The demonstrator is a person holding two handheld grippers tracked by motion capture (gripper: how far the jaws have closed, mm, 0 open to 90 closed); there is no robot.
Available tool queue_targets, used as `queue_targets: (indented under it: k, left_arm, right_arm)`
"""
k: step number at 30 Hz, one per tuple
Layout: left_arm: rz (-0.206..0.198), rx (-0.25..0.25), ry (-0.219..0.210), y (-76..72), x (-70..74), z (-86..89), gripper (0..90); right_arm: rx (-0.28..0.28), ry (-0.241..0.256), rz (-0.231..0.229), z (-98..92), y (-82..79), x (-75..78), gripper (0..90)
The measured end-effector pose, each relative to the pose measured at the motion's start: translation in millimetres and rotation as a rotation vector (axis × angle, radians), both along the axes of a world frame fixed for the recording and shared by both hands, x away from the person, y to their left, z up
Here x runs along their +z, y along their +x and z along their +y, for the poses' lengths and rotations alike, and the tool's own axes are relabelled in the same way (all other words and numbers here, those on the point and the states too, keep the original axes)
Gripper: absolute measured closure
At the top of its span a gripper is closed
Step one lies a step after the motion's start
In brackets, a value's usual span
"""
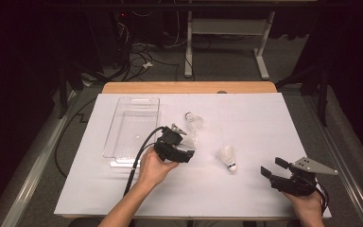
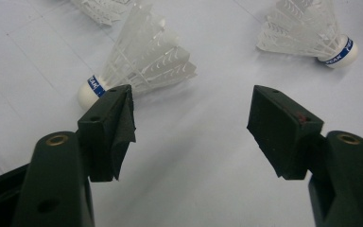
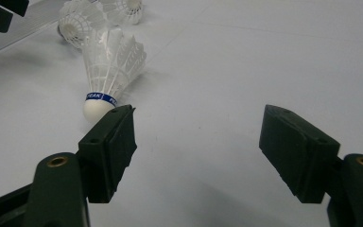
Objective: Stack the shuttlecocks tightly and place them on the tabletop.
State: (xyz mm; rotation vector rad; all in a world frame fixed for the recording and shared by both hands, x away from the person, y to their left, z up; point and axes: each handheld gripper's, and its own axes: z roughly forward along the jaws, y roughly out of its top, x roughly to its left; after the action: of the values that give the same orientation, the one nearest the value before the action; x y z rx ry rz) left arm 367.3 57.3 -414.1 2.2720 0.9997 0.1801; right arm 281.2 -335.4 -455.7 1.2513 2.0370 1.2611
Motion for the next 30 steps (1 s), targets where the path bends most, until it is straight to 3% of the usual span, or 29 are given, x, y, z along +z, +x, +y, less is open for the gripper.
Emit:
queue_targets:
  k: [18, 30]
  left_arm:
    - [0.005, 0.002, 0.002, -10.8, -10.0, 9.4, 33.6]
    - [0.000, -0.005, -0.018, -18.5, -12.5, 11.7, 34.3]
  right_arm:
    - [0.000, -0.004, -0.004, 0.0, -0.6, 0.3, 27.9]
    - [0.000, -0.004, -0.004, -0.1, -0.5, 0.3, 28.0]
